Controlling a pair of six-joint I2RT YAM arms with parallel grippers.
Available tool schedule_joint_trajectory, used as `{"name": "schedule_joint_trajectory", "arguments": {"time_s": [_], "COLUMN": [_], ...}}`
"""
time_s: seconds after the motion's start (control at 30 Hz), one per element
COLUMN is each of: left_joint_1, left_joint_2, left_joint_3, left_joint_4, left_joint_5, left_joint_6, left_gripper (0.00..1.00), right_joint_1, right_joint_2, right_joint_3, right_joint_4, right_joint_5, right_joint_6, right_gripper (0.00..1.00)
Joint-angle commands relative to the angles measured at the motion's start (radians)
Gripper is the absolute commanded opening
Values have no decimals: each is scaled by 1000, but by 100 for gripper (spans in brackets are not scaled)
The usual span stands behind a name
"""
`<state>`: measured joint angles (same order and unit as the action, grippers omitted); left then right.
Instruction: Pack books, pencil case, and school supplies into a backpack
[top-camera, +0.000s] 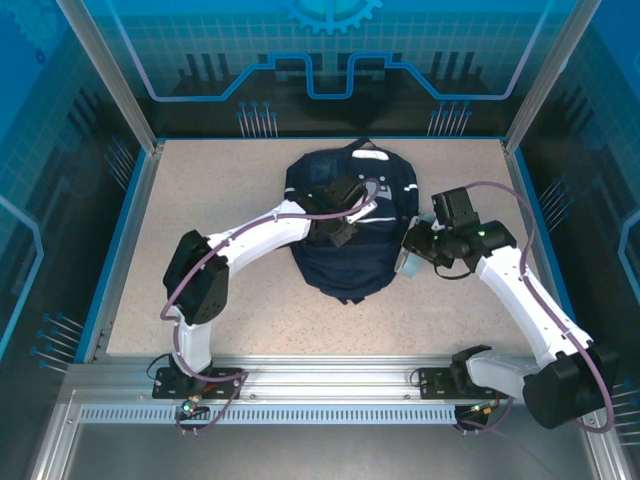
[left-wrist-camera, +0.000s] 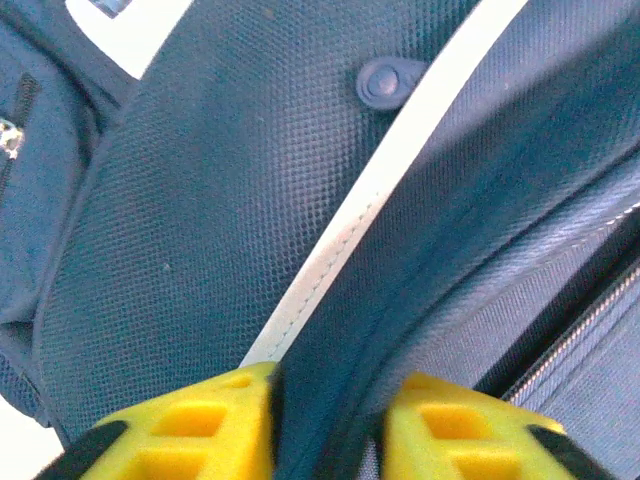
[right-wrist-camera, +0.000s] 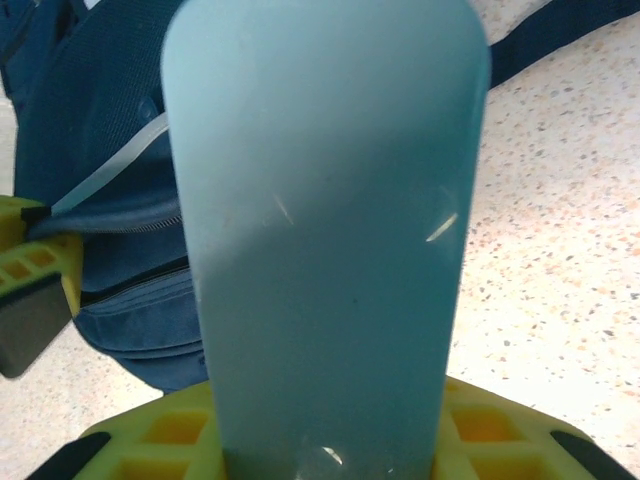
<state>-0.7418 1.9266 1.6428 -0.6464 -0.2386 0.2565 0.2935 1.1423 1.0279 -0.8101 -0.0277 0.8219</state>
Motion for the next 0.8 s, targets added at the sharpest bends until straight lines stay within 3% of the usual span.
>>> {"name": "schedule_joint_trajectory", "arguments": {"time_s": [0.0, 0.1, 0.23, 0.47, 0.77], "left_joint_1": [7, 6, 5, -17, -52], "left_joint_2": [-66, -93, -133, -185, -141], "left_joint_3": [26, 26, 64, 106, 261], "left_joint_4": [98, 154, 187, 215, 106], "left_joint_5": [-71, -71, -134, -88, -61], "left_joint_6": [-19, -68, -208, -303, -359], "left_gripper": [18, 8, 1, 0, 0], "right_joint_1": [-10, -10, -3, 19, 43], "right_joint_2": [-30, -20, -9, 30, 181], "right_joint_3": [-27, -49, -85, -122, -42], "right_joint_4": [80, 137, 206, 390, 557], "right_joint_5": [-100, -207, -302, -426, -339], "right_joint_6": [42, 83, 152, 278, 451], "right_gripper": [31, 31, 31, 31, 31]}}
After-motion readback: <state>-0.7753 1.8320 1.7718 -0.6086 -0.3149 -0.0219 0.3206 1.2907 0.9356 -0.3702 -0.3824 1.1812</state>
